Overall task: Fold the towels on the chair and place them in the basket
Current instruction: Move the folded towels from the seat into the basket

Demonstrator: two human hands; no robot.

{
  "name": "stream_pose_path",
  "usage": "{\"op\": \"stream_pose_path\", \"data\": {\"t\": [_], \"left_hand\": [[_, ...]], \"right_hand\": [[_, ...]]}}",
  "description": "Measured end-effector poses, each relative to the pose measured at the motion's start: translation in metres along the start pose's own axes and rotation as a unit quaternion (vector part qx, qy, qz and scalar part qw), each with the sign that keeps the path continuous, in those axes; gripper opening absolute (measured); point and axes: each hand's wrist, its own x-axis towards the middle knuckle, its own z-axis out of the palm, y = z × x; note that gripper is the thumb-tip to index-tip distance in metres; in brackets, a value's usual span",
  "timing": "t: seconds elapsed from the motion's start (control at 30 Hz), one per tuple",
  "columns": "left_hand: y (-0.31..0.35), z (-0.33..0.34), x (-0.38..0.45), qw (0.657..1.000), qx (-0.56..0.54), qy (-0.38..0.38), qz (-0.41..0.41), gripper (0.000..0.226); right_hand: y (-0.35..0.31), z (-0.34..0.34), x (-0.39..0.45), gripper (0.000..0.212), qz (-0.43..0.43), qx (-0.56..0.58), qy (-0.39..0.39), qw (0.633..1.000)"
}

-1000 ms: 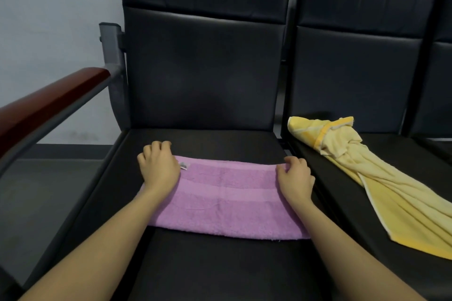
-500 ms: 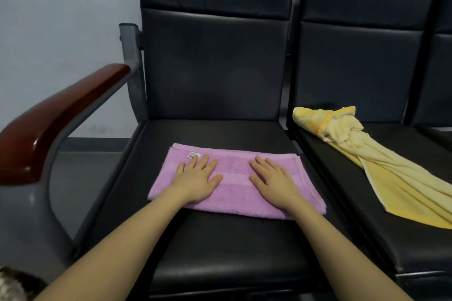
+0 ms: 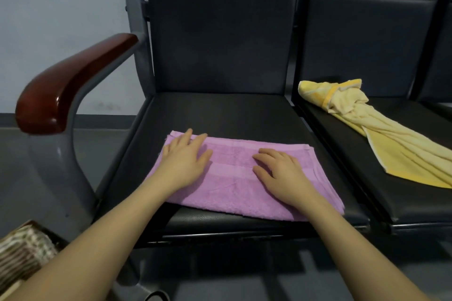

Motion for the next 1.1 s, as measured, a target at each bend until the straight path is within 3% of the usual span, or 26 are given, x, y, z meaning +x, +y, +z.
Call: {"op": "stream_pose_path", "data": {"t": [0.13,0.23,0.4,0.57,0.73,0.93,1.1], "left_hand": [[-0.027,-0.012,0.002,0.995,0.044,-0.006,-0.091,0.053],[-0.042,-0.011,-0.003,0.993,0.070,-0.002,-0.098,0.050],[-0.048,-0.007,-0.001,0.992,-0.041,0.056,-0.105,0.038],[-0.047,-0.013,-0.001,0.974,-0.162,0.150,-0.054,0.032],[-0.032,-0.034,-0.001,0.955,-0.184,0.232,0.012,0.028],[-0.001,-0.043,-0.011,0.931,-0.208,0.268,0.134,0.029],[0.041,-0.027,-0.003,0.919,-0.230,0.256,0.192,0.023]], "right_hand": [[-0.009,0.004,0.005,0.030,-0.031,0.049,0.032,0.998],[-0.014,0.009,0.010,0.029,-0.036,0.065,0.034,0.997],[-0.020,0.011,0.016,0.032,-0.062,0.068,0.016,0.996],[-0.027,0.015,0.019,0.048,-0.070,0.002,-0.062,0.996],[-0.047,0.029,0.031,0.052,-0.083,-0.049,-0.094,0.991],[-0.050,0.022,0.044,0.039,-0.074,0.125,-0.031,0.989],[-0.009,-0.005,0.033,0.032,0.014,0.057,0.020,0.998]]}}
